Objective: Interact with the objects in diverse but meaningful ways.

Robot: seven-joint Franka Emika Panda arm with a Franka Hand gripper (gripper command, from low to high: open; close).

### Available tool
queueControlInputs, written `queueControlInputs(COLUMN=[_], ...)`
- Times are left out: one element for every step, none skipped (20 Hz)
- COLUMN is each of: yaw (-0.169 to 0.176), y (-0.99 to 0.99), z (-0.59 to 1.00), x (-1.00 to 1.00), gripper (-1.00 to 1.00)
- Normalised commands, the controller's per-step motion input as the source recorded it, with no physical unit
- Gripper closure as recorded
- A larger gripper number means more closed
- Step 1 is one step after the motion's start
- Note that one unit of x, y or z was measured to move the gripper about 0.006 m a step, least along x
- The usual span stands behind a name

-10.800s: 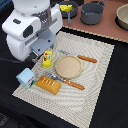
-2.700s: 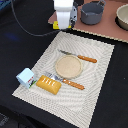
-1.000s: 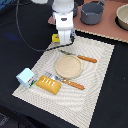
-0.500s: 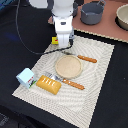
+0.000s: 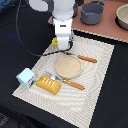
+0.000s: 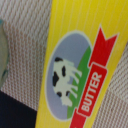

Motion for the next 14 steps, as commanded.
queueControlInputs(yaw=[0.021, 0.016, 0.009, 0.004, 0.001, 0.003, 0.0, 0.0, -0.003, -0.021, -0.042, -0.055, -0.063, -0.065], y=[0.45, 0.4, 0.38, 0.34, 0.32, 0.33, 0.31, 0.29, 0.27, 0.19, 0.09, 0.01, 0.0, -0.1], z=[0.72, 0.63, 0.55, 0.51, 0.45, 0.47, 0.52, 0.54, 0.55, 0.54, 0.52, 0.51, 0.47, 0.42], x=[0.0, 0.0, 0.0, 0.0, -0.02, 0.0, 0.0, 0.04, 0.13, 0.2, 0.27, 0.36, 0.45, 0.5], gripper=[-1.0, -1.0, -1.0, -1.0, -1.0, -1.0, -1.0, -1.0, -1.0, -1.0, -1.0, -1.0, -1.0, -1.0])
